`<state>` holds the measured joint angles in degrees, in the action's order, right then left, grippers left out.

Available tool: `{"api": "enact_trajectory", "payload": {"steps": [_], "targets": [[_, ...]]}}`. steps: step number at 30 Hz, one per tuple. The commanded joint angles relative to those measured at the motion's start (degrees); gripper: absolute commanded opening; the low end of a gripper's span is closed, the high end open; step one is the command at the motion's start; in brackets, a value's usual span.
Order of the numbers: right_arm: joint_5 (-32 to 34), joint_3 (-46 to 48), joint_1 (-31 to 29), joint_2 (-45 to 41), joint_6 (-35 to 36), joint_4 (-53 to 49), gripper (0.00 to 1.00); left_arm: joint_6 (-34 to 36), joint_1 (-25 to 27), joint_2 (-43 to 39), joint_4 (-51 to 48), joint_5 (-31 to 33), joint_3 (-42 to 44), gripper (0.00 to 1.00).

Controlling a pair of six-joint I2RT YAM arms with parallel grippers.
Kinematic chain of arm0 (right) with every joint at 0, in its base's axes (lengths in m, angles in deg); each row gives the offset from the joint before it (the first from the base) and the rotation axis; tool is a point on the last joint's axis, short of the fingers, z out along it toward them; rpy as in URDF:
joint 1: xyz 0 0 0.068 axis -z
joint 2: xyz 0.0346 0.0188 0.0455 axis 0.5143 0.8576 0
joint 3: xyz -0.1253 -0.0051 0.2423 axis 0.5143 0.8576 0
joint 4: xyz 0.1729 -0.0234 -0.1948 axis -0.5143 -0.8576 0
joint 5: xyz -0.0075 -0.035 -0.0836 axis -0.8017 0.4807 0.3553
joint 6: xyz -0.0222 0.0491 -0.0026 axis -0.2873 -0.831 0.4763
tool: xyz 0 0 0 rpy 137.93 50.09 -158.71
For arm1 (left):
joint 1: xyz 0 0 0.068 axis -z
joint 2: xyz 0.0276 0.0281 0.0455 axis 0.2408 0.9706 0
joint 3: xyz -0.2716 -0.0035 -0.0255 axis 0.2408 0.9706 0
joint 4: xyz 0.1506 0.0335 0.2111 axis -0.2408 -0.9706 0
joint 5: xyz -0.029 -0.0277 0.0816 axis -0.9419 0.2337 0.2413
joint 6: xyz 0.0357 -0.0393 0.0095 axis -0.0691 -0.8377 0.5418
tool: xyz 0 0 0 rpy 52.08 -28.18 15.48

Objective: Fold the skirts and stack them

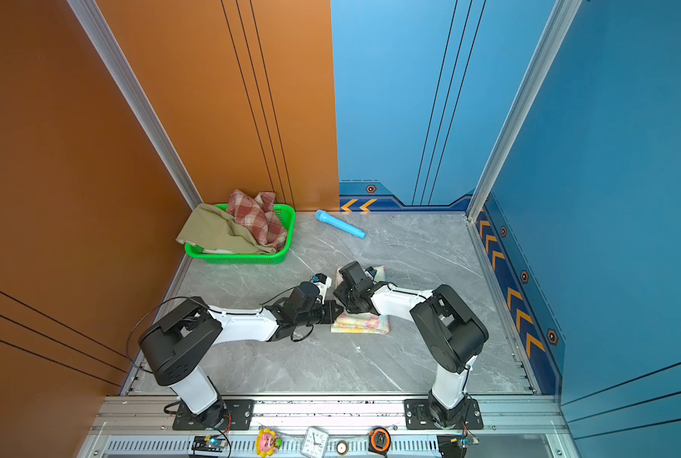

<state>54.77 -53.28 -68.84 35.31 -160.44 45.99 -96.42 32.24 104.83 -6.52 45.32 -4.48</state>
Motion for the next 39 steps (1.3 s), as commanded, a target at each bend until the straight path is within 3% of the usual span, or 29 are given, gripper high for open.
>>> {"api": "enact_trajectory", "payload": {"steps": [1,15,25,30,36,39], "targets": [[2.0,-0.9,-0.2,-0.2,0.7,-3.7,0.50,-1.8,1.2,2.3,5.0,-0.5,2.0,0.00],[3.8,0.5,0.4,-3.4,0.1,-4.8,0.65,-7.3,1.5,6.7,13.4,3.0,7.5,0.00],[5.2,0.8,4.8,-11.7,3.7,-7.6,0.66,-7.8,1.4,7.1,13.4,4.6,8.9,0.00],[5.3,-2.7,9.1,-13.3,12.5,-14.6,0.65,-7.8,1.3,7.2,13.3,4.7,8.8,0.00],[5.8,-9.9,13.1,-9.6,27.2,-26.1,0.54,-7.7,1.3,7.2,13.3,4.3,8.7,0.00],[7.2,-11.6,13.3,-6.9,30.9,-28.6,0.50,-7.9,1.3,7.2,13.2,4.3,8.4,0.00]]}}
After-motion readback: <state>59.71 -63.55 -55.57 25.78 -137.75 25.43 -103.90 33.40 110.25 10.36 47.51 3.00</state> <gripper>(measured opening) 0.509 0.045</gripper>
